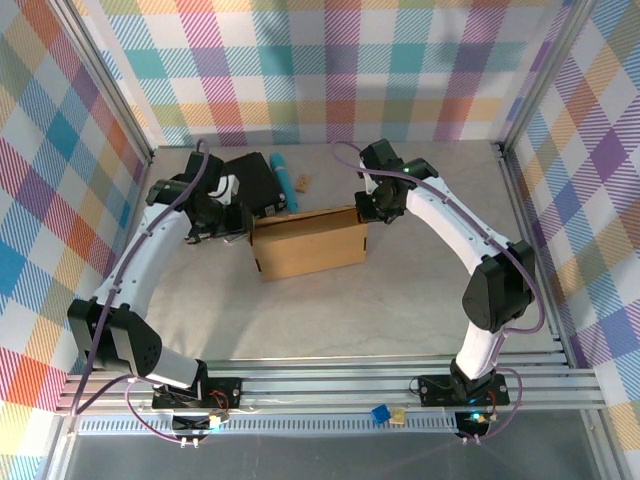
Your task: Fold the paper box
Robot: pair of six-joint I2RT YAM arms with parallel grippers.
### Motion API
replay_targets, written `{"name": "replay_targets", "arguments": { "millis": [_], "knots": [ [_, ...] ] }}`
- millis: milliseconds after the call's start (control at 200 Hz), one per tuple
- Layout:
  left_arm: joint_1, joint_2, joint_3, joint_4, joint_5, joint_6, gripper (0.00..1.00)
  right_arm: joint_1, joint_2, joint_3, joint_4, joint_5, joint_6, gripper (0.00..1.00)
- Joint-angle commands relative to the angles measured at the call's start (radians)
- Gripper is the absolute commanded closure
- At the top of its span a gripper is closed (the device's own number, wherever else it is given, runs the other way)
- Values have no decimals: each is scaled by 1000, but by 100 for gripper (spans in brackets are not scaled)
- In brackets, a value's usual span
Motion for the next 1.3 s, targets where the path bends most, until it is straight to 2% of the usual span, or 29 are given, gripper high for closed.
{"name": "replay_targets", "arguments": {
  "millis": [0,505,690,1060,1295],
  "knots": [
    [-17,10,19,1,-20,38,66,8,7,30,-34,18,21,100],
    [-42,47,-1,21,-35,31,81,8,7,30,-39,21,25,100],
    [-42,42,-16,24,-52,21,92,9,5,30,-39,22,31,100],
    [-42,41,-12,15,-28,-70,100,9,1,24,-42,27,31,100],
    [-42,30,-40,31,1,-108,100,8,-1,24,-44,32,32,100]
  ]
}}
